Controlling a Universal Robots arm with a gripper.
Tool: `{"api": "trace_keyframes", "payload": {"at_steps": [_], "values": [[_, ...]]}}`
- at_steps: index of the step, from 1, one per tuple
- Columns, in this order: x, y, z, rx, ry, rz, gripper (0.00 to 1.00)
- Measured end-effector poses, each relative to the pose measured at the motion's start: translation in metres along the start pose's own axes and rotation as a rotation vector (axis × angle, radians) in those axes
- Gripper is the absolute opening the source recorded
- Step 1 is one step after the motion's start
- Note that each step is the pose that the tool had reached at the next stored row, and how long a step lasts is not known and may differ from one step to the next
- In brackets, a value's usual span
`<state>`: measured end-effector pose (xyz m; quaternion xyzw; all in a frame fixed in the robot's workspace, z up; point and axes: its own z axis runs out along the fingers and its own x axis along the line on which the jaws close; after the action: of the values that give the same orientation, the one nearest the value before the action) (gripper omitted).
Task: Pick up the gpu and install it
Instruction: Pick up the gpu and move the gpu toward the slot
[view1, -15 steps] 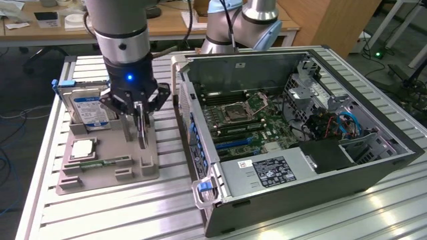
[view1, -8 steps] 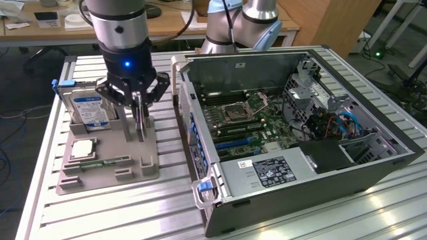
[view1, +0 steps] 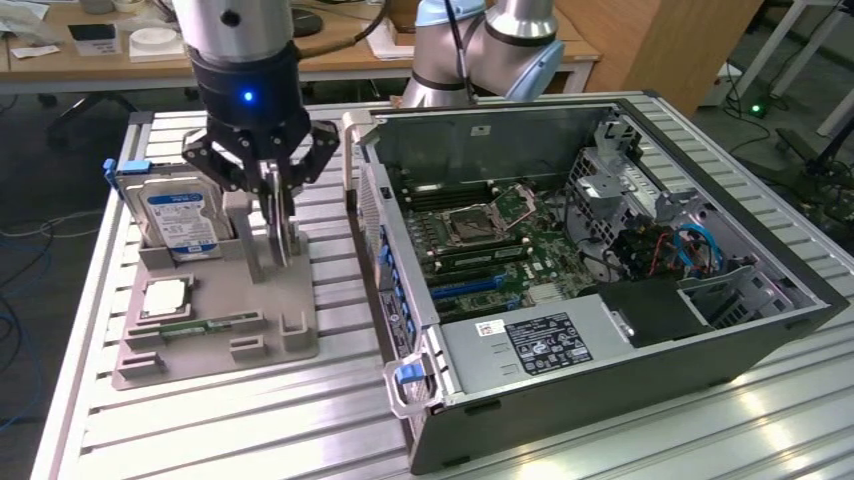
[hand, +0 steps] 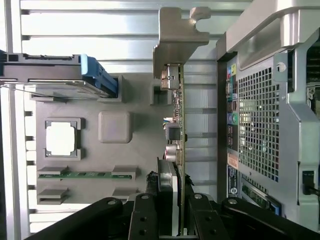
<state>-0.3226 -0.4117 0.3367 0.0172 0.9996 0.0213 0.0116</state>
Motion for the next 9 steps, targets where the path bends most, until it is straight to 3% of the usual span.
{"api": "trace_keyframes", "payload": {"at_steps": [9], "values": [[-0.001, 0.0015, -0.0337, 0.0000, 0.0000, 0.000, 0.28]]}}
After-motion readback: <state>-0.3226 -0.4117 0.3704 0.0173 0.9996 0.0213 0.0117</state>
